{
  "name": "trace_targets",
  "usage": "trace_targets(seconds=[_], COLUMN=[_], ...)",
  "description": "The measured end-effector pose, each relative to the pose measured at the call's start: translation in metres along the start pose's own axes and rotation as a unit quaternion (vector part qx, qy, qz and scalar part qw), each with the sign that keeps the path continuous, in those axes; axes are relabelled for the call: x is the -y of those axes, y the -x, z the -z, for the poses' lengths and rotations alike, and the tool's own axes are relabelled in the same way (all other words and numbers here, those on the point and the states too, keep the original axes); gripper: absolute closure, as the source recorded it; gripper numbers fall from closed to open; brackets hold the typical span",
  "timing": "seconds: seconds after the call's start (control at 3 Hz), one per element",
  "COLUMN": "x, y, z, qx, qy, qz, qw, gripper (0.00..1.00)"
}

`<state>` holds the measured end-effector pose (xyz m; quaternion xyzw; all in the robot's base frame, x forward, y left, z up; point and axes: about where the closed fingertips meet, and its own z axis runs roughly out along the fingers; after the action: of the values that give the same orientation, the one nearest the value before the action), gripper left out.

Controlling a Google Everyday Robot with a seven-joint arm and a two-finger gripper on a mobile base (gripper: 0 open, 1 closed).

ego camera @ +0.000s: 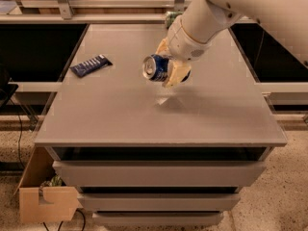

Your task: Knock pepsi can over

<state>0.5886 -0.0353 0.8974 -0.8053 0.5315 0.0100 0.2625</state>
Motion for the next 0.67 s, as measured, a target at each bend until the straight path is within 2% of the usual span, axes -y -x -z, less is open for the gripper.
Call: trace_targets(seconds=[0.33,0.67], x=[-0.014,-0.024], y=[-0.006,-0.012], z=[-0.009,-0.014], qx=[-0.074,-0.123], qy=[0.025,0.055], qz=[0.045,0.078], qw=[0.9959,0.9878], gripper=[1.0,1.0])
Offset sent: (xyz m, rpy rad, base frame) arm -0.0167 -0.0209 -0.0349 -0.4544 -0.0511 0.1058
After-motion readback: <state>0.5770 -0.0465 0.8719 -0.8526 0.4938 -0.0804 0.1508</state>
